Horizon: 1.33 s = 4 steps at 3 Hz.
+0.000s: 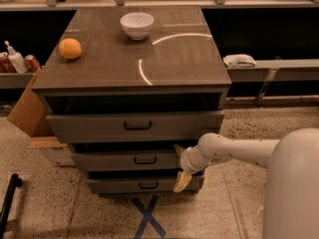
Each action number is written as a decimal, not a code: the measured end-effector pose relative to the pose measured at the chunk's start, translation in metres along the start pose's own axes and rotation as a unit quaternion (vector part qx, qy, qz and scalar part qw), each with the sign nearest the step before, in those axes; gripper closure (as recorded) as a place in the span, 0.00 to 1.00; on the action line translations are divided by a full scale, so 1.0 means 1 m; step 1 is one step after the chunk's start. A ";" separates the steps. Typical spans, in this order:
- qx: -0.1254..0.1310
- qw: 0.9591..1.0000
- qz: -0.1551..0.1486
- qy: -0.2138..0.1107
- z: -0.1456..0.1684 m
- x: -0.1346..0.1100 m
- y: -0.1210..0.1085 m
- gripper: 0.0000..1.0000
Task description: Open middle drawer
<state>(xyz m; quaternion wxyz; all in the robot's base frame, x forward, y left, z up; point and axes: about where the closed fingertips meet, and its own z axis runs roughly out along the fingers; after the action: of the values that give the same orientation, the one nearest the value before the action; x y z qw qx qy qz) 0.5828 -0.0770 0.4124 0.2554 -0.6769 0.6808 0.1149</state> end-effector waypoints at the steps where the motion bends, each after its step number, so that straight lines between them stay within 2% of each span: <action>1: -0.004 1.000 -0.001 0.005 0.005 0.003 0.001 0.16; 4: 0.002 1.000 0.003 0.004 -0.013 0.001 0.001 0.86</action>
Offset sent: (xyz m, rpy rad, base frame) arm -0.0034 -0.0132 0.0095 -0.0100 -0.0141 -0.0206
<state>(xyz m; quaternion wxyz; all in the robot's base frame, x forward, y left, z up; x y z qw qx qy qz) 0.5790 -0.0840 0.4227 0.2540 -0.6744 0.6842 0.1117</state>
